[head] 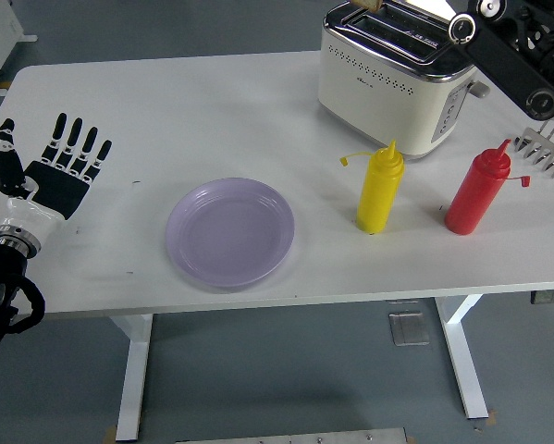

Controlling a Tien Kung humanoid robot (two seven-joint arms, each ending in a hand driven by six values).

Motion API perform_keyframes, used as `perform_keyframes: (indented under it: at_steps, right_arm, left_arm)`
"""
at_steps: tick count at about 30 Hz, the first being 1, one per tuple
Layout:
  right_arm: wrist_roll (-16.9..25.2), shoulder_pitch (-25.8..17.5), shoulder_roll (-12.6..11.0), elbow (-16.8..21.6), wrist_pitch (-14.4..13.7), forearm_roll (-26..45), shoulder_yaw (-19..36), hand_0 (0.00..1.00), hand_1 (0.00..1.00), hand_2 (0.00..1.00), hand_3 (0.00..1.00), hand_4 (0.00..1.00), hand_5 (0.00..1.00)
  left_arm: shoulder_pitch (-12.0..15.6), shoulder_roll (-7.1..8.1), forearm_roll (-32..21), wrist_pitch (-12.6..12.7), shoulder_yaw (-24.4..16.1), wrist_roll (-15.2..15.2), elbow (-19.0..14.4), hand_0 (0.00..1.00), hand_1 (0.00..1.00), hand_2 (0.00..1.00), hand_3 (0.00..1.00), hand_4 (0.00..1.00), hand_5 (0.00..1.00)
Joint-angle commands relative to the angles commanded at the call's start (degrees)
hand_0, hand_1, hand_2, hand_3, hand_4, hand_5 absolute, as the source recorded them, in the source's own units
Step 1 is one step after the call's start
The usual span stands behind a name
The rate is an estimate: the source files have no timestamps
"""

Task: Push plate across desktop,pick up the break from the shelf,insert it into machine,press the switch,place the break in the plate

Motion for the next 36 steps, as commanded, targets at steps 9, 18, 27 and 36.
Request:
perform_keyframes:
  at_steps: [9,18,27,36]
  right_arm:
    - [-3.2,-1.6,-1.3,12.5,4.3,9.6,-2.3,0.345,0.422,0.370,0.470,0.341,0.002]
    - [-7.1,-2.9,-0.5,21.5,7.2,20.2,-6.1,0.331,0.418,0.370,0.469,0.357,0.002]
    - [-9.9,-4.6,2.3,22.2,7.4,28.9,-9.4,0.329,0.416,0.369,0.468,0.363,0.002]
    - [-7.2,-5.8,4.2,20.5,7.7,33.8,-14.8,0.318,0.406,0.361,0.442,0.397,0.002]
  left_arm:
    - [-0.1,-0.09,0.1,0.0,-0.1,0.0,-0.1,0.780,0.678,0.622,0.631,0.755,0.998]
    - [0.0,-0.09,0.1,0.0,0.0,0.0,-0.1,0.779,0.678,0.621,0.631,0.756,0.998]
    - [0.1,-0.07,0.0,0.0,0.1,0.0,0.2,0.780,0.678,0.621,0.631,0.755,0.998]
    - [0.2,-0.06,-0.1,-0.1,-0.1,0.0,0.2,0.779,0.678,0.621,0.631,0.756,0.998]
